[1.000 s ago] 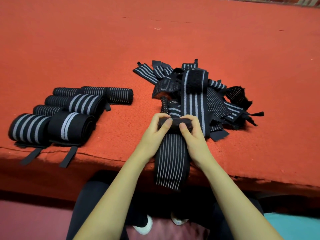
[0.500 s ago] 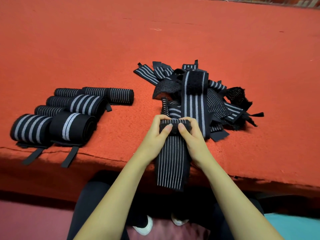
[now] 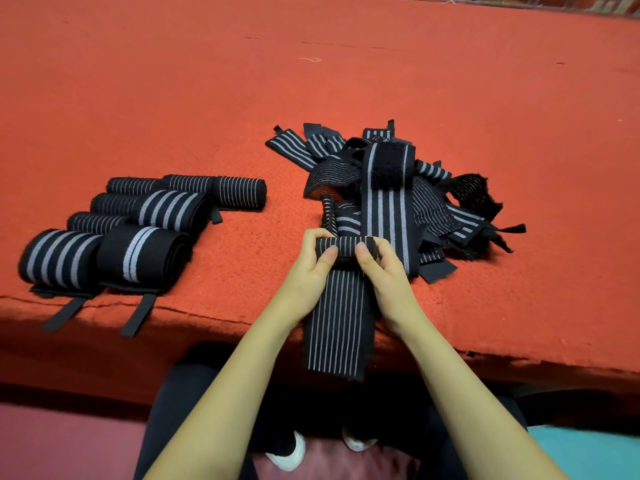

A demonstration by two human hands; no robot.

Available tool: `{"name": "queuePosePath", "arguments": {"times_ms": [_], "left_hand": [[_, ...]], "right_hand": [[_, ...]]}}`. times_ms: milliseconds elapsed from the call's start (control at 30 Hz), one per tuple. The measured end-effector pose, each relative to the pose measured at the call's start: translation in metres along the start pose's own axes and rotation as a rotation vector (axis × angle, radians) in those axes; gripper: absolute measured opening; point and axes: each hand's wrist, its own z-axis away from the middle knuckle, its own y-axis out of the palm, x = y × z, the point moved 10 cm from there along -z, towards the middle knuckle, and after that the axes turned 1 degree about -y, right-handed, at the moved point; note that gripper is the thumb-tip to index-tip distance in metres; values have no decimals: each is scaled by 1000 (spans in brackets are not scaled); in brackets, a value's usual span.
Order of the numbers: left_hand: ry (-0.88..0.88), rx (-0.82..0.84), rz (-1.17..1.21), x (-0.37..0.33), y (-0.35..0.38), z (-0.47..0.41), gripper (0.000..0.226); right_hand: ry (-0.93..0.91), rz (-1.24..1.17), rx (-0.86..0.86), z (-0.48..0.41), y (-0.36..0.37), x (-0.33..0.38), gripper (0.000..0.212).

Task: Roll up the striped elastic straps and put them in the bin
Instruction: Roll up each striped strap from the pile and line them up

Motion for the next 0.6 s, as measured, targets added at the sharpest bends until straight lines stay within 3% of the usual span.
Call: {"name": "queuePosePath", "arguments": {"times_ms": [133,300,467,600], "left_hand": [[35,-6,39,-6,0,0,11],[-24,-56,37,-3,-3,-1,21],[65,-75,30,-8,-5,0,8],[94,-54,66,-7,-4,2,14]], "right_hand": [[1,10,3,-2,-2,-3,16],[-65,93,7,-2,-2,5,19],[-66,63,20,0,-2,5,22],[-35,43,-12,-1,-4,1,17]]}}
